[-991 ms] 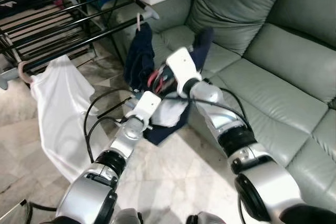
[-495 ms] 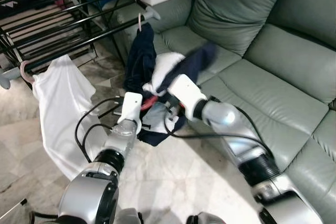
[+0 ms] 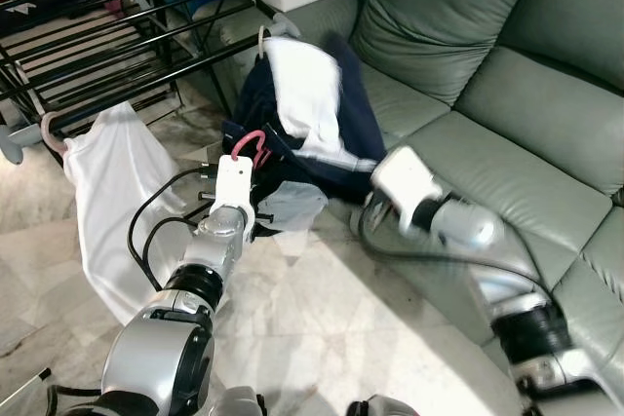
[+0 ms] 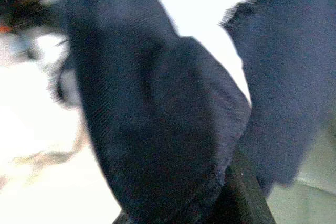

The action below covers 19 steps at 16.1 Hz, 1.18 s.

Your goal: Hang hanger

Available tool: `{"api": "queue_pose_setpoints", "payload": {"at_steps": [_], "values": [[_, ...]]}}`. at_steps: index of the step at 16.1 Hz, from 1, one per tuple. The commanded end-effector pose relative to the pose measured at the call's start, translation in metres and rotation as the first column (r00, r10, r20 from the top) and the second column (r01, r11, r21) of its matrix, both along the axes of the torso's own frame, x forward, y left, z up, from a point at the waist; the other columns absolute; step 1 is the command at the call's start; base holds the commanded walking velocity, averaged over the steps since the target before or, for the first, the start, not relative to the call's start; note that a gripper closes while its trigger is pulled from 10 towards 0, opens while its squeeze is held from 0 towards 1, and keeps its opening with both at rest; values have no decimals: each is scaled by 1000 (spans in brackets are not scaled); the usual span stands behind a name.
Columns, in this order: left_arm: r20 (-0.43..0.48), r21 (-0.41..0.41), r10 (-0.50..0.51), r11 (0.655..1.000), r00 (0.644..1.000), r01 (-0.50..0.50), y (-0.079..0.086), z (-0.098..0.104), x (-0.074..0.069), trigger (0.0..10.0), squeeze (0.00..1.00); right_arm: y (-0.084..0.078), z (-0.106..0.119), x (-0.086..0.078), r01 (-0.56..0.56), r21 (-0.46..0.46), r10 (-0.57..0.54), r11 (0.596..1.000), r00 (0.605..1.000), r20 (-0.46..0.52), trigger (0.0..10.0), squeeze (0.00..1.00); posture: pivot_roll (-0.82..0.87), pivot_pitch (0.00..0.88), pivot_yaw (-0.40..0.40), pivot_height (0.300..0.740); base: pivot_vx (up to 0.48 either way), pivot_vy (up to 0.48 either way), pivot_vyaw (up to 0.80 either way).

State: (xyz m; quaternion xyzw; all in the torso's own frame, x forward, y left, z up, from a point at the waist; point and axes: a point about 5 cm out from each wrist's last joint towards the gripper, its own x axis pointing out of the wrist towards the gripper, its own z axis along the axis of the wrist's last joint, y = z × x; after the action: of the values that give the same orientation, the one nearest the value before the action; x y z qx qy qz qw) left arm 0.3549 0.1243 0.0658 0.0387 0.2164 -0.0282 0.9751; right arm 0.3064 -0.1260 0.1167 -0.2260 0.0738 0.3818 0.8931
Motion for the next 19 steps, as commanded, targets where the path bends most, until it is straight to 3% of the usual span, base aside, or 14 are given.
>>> {"api": "queue_pose_setpoints", "payload": {"at_steps": [1, 2, 3, 5, 6, 7, 9, 10, 11, 12, 13, 14, 17, 19], "values": [[78, -47, 47, 998, 996, -43, 8, 25, 15, 0, 0, 7, -18, -12, -52, -36, 49, 998, 995, -84, 706, 0, -36, 0, 37, 740, 0, 0, 0], [80, -48, 39, 998, 996, -36, 8, 26, 15, 0, 0, 10, -22, -17, -74, -28, 71, 997, 992, -101, 10000, 0, -36, 0, 37, 740, 0, 0, 0], [82, -45, 29, 999, 996, -25, 8, 26, 15, 0, 0, 12, -25, -22, -91, -18, 88, 996, 989, -122, 10000, 1000, -35, 0, 38, 740, 0, 0, 0], [81, -37, -2, 999, 997, 5, 7, 26, 15, 0, 0, 7, -27, -29, -129, -104, 119, 986, 988, -97, 10000, 1000, -38, 4, 37, 740, 0, 0, 0], [86, -36, -19, 999, 996, 22, 7, 27, 15, 0, 0, -4, -26, -27, -107, -215, 104, 971, 994, -26, 10000, 1000, -38, 4, 37, 740, 0, 0, 0], [93, -30, -35, 999, 995, 38, 6, 27, 15, 0, 0, -10, -21, -25, -96, -249, 106, 964, 994, 25, 10000, 1000, -45, 7, 34, 740, 0, 0, 0], [103, -16, -77, 997, 992, 79, 4, 29, 16, 0, 0, -17, -3, -22, -78, -238, 111, 968, 986, 127, 10000, 1000, -50, 8, 33, 740, 0, 0, 0], [114, 12, -144, 990, 983, 143, 2, 31, 16, 0, 0, -21, 14, -22, -99, -231, 142, 968, 974, 177, 10000, 1000, -56, 8, 34, 740, 0, 0, 0], [126, 44, -189, 982, 974, 185, 1, 33, 16, 0, 0, -23, 19, -23, -125, -232, 168, 965, 970, 177, 10000, 1000, -61, 8, 36, 740, 0, 0, 0], [134, 122, -319, 945, 938, 304, -1, 34, 15, 0, 0, -27, 30, -26, -181, -213, 217, 960, 963, 158, 10000, 1000, -63, 7, 36, 740, 0, 0, 0], [128, 144, -348, 933, 928, 330, -1, 33, 14, 0, 0, -27, 33, -27, -196, -186, 223, 963, 965, 139, 10000, 1000, -63, 7, 36, 740, 0, 0, 0], [98, 209, -424, 893, 900, 398, 4, 29, 10, 0, 0, -28, 38, -35, -258, -92, 263, 962, 963, 56, 10000, 1000, -65, 4, 36, 740, 0, 0, 0], [94, 259, -509, 842, 856, 473, 10, 26, 5, 0, 0, -31, 36, -50, -347, -13, 345, 938, 935, -86, 10000, 1000, -61, 0, 34, 740, 0, 0, 0], [103, 296, -616, 769, 781, 567, 14, 23, -3, 0, 0, -36, 40, -49, -345, -23, 342, 938, 935, -90, 10000, 1000, -62, 0, 33, 740, 0, 0, 0]]}}
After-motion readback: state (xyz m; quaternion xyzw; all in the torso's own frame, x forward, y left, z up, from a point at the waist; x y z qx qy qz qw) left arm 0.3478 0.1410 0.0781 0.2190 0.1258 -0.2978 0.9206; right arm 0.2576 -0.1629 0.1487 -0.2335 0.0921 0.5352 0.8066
